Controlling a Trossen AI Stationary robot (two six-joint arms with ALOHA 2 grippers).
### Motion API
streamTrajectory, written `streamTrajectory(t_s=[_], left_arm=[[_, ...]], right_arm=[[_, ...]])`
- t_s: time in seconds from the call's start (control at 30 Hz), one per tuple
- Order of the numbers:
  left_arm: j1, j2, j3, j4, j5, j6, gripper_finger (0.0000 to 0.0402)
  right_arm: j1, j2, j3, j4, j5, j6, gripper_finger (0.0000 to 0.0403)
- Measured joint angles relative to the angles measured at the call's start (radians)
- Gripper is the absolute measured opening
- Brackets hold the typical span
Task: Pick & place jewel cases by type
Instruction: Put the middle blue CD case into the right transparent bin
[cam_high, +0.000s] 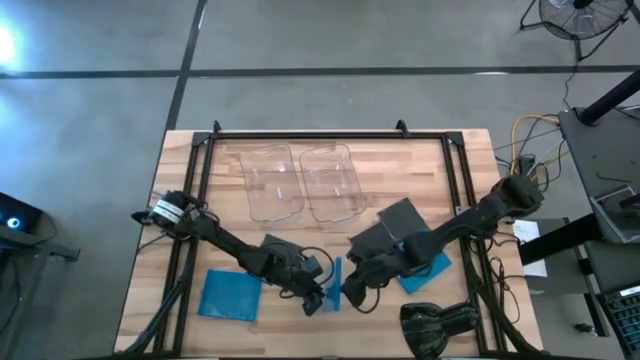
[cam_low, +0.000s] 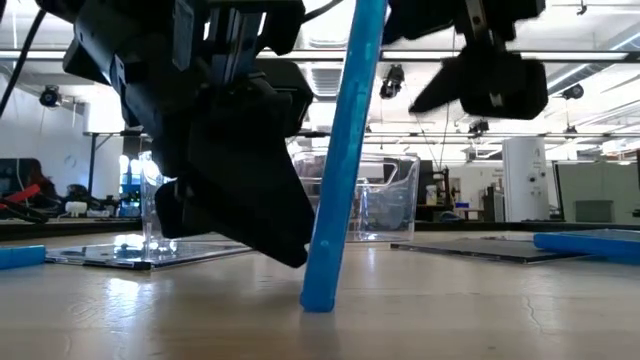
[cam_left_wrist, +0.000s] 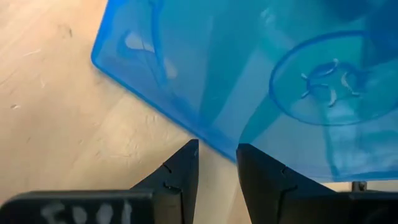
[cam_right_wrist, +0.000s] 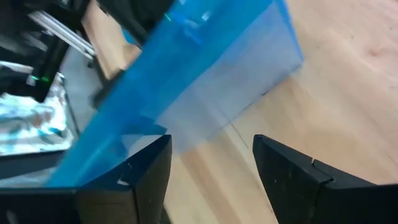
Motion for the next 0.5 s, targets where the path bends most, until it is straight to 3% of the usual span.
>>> streamTrajectory(t_s=[0.5], left_arm=[[0.000, 0.000, 0.000, -0.001, -0.054, 0.030, 0.0090]], right_arm=[[0.000, -0.067, 0.000, 0.028, 0.012, 0.075, 0.0237]])
